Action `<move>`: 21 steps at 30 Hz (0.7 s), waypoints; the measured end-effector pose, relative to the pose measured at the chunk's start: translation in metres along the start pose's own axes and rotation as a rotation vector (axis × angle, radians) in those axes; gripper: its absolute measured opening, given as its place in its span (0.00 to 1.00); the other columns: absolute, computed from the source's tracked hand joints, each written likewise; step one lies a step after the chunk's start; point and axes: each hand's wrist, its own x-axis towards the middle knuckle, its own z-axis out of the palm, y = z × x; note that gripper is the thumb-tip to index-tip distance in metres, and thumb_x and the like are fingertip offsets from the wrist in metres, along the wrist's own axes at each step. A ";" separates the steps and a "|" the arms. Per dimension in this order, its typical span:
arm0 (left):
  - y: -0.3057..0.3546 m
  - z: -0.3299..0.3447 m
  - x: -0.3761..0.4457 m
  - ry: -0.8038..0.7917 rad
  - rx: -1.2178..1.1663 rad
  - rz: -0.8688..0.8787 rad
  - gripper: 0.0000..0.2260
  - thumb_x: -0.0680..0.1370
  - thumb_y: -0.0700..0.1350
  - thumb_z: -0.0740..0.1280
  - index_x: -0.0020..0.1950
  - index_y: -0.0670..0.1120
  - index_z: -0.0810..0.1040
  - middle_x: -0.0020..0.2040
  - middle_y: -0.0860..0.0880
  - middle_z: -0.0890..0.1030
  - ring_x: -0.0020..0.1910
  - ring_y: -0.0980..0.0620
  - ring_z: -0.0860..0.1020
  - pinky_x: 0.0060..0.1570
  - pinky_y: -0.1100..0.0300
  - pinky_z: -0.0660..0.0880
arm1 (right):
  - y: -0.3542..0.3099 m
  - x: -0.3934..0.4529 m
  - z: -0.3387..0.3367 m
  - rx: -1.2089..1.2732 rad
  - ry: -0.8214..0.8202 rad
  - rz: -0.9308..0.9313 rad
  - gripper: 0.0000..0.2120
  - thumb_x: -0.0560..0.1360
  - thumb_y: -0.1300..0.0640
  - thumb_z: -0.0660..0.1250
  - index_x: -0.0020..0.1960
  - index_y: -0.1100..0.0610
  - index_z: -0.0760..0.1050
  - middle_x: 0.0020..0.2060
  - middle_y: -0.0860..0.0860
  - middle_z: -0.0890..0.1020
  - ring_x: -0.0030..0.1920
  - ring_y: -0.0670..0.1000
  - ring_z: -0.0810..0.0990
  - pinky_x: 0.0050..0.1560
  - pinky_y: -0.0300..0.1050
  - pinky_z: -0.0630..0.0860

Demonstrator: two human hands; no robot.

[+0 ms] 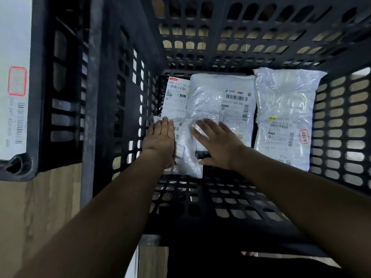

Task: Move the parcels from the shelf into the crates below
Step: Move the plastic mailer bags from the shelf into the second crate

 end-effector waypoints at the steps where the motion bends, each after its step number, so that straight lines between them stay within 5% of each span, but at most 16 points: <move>1: 0.001 0.000 -0.001 0.001 0.001 0.000 0.54 0.71 0.62 0.69 0.74 0.35 0.35 0.76 0.37 0.41 0.76 0.41 0.44 0.74 0.47 0.43 | 0.000 0.001 0.000 -0.022 -0.011 0.005 0.43 0.76 0.34 0.55 0.77 0.54 0.34 0.76 0.54 0.37 0.76 0.55 0.38 0.75 0.56 0.45; 8: 0.010 -0.010 -0.017 0.023 -0.043 -0.034 0.45 0.76 0.53 0.66 0.74 0.34 0.37 0.76 0.36 0.42 0.76 0.39 0.46 0.74 0.46 0.47 | 0.003 -0.003 0.000 -0.034 -0.041 0.069 0.42 0.78 0.38 0.55 0.76 0.51 0.30 0.76 0.50 0.33 0.76 0.52 0.37 0.75 0.58 0.46; 13: 0.022 -0.014 -0.028 -0.002 -0.117 -0.002 0.38 0.80 0.52 0.58 0.75 0.37 0.34 0.76 0.37 0.37 0.76 0.41 0.42 0.73 0.48 0.44 | -0.001 -0.013 -0.008 0.115 0.050 0.107 0.35 0.81 0.49 0.55 0.78 0.56 0.37 0.77 0.53 0.39 0.77 0.53 0.42 0.75 0.49 0.41; 16: 0.023 -0.012 -0.023 -0.036 -0.111 -0.022 0.39 0.80 0.53 0.57 0.74 0.37 0.32 0.76 0.39 0.36 0.76 0.42 0.41 0.73 0.48 0.43 | -0.008 -0.016 -0.017 0.156 0.138 0.102 0.36 0.81 0.44 0.53 0.77 0.59 0.36 0.77 0.55 0.38 0.77 0.53 0.40 0.74 0.46 0.38; 21: 0.021 -0.005 -0.007 -0.147 -0.037 -0.038 0.44 0.79 0.60 0.58 0.72 0.39 0.27 0.74 0.41 0.30 0.75 0.44 0.35 0.72 0.47 0.39 | -0.015 0.002 -0.014 -0.016 0.046 0.063 0.41 0.79 0.36 0.50 0.77 0.60 0.35 0.76 0.56 0.36 0.76 0.54 0.35 0.73 0.50 0.34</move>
